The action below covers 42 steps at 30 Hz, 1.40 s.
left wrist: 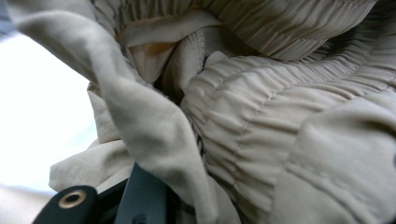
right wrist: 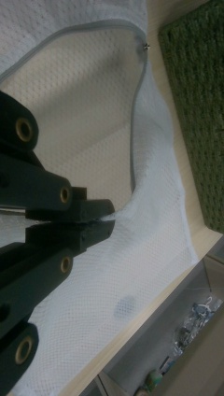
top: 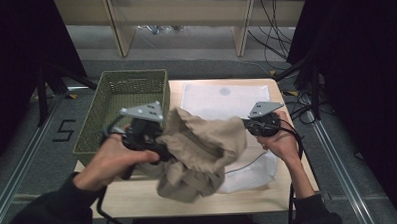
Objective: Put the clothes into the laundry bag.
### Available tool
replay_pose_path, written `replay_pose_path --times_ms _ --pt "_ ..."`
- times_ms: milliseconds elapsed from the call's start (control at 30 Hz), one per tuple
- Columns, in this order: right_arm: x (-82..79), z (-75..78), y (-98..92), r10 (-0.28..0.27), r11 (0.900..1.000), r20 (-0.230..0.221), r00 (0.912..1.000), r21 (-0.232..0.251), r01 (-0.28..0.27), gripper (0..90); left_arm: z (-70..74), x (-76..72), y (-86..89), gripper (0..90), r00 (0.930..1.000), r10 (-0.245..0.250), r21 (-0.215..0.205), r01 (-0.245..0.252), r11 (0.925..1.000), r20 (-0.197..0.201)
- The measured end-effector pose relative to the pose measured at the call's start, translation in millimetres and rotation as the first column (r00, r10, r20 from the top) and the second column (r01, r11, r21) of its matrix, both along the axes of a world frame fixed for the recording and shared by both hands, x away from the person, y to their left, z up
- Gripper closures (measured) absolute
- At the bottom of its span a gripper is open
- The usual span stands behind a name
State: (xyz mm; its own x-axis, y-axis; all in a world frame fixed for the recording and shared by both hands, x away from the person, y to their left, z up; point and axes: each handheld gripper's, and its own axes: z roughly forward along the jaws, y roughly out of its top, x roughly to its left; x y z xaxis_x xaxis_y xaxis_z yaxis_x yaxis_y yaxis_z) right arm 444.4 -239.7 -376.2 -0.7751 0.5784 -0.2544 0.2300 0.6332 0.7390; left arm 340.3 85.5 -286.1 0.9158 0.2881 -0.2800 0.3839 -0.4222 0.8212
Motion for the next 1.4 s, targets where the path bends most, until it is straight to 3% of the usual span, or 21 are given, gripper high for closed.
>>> replay_pose_path --times_ms 33,100,133,200,300,367,400,467,567,600,633,667,700,900,1000,1067,1100,1133,1200,1333,1400 --pt "-0.9 0.5 -1.1 -0.014 1.000 -0.012 0.9998 0.019 0.014 90.0 -8.5 0.8 -9.1 65.0 0.9996 -0.021 0.005 0.021 0.9998 -0.020" --pt "0.5 1.4 -2.7 0.002 1.000 0.005 1.0000 0.023 -0.002 89.9 -26.3 4.9 -26.7 64.8 0.9969 -0.055 0.021 0.056 0.9982 -0.056" --pt "0.1 2.6 -3.6 -0.003 1.000 0.015 0.9999 0.020 0.003 90.0 -35.2 6.7 -35.5 64.8 0.9959 -0.048 0.038 0.051 0.9980 -0.076" --pt "-0.8 3.2 -3.5 0.000 1.000 -0.004 1.0000 0.032 0.000 89.9 -50.6 14.2 -48.6 64.6 0.9937 -0.069 0.062 0.075 0.9953 -0.088" --pt "-2.3 5.9 -4.7 -0.011 0.999 0.008 0.9999 0.035 0.010 90.0 -76.3 28.0 -68.8 64.2 0.9884 -0.044 0.109 0.060 0.9923 -0.146" --pt "-2.0 6.6 -5.1 0.003 0.999 0.000 1.0000 0.043 -0.003 90.0 -94.9 43.6 -80.1 63.5 0.9903 -0.035 0.161 0.056 0.9853 -0.135" --pt "-2.4 7.1 -5.6 0.004 0.999 0.003 1.0000 0.045 -0.004 89.9 -101.9 49.3 -84.1 63.3 0.9866 -0.019 0.170 0.047 0.9842 -0.162" --pt "-3.2 7.9 -6.5 0.006 0.999 0.000 1.0000 0.039 -0.006 90.0 -112.4 60.7 -90.8 62.5 0.9840 0.012 0.169 0.018 0.9855 -0.178" --pt "-3.7 8.0 -6.1 0.006 0.999 0.001 1.0000 0.042 -0.007 90.0 -120.8 76.7 -94.2 60.4 0.9839 0.052 0.192 -0.019 0.9812 -0.171" --pt "-3.7 8.0 -5.6 0.015 0.999 0.001 0.9999 0.042 -0.015 90.0 -122.9 81.8 -94.7 59.4 0.9854 0.062 0.214 -0.027 0.9764 -0.159" --pt "-4.3 8.3 -5.0 0.011 0.999 -0.003 0.9999 0.043 -0.011 89.9 -130.2 76.0 -111.7 57.7 0.9322 0.250 0.056 -0.244 0.9681 -0.261" --pt "-4.3 8.6 -4.4 0.016 0.999 0.001 0.9999 0.040 -0.016 90.0 -130.9 90.8 -96.8 56.4 0.9810 0.102 0.232 -0.062 0.9707 -0.165" --pt "-4.7 9.1 -3.6 0.015 0.999 -0.002 0.9999 0.041 -0.015 90.0 -134.0 93.7 -98.0 54.8 0.9778 0.102 0.252 -0.054 0.9664 -0.183" --pt "-6.6 12.8 -2.1 0.015 0.999 0.015 0.9998 0.042 -0.016 90.0 -137.0 87.1 -111.7 53.7 0.9922 0.072 0.299 -0.038 0.9535 -0.102" --pt "-8.4 13.9 -1.1 0.017 0.999 0.018 0.9997 0.044 -0.018 90.0 -134.6 88.0 -113.3 57.3 0.9913 0.104 0.333 -0.072 0.9403 -0.080" --pt "-10.2 16.2 -0.1 0.019 0.999 0.019 0.9996 0.047 -0.020 90.0 -129.9 93.7 -108.8 58.8 0.9863 0.151 0.355 -0.118 0.9275 -0.067" --pt "-10.8 17.2 0.4 0.028 0.999 0.028 0.9992 0.046 -0.029 90.0 -125.4 97.7 -104.7 59.1 0.9851 0.169 0.380 -0.144 0.9137 -0.034" --pt "-12.2 18.3 1.1 0.024 0.999 0.030 0.9993 0.045 -0.026 90.0 -120.5 100.9 -100.7 59.2 0.9793 0.202 0.391 -0.182 0.9022 -0.010" --pt "-14.3 20.3 3.2 0.034 0.998 0.029 0.9990 0.049 -0.035 90.0 -110.3 105.0 -92.4 59.5 0.9699 0.242 0.403 -0.232 0.8851 0.028" --pt "-18.3 25.1 7.2 0.051 0.996 0.034 0.9981 0.066 -0.053 90.0 -95.8 105.8 -82.9 59.5 0.9539 0.297 0.377 -0.290 0.8796 0.041" --pt "-19.6 27.2 8.7 0.053 0.996 0.042 0.9977 0.069 -0.056 90.0 -101.1 108.5 -87.9 59.2 0.9460 0.320 0.384 -0.315 0.8681 0.052"
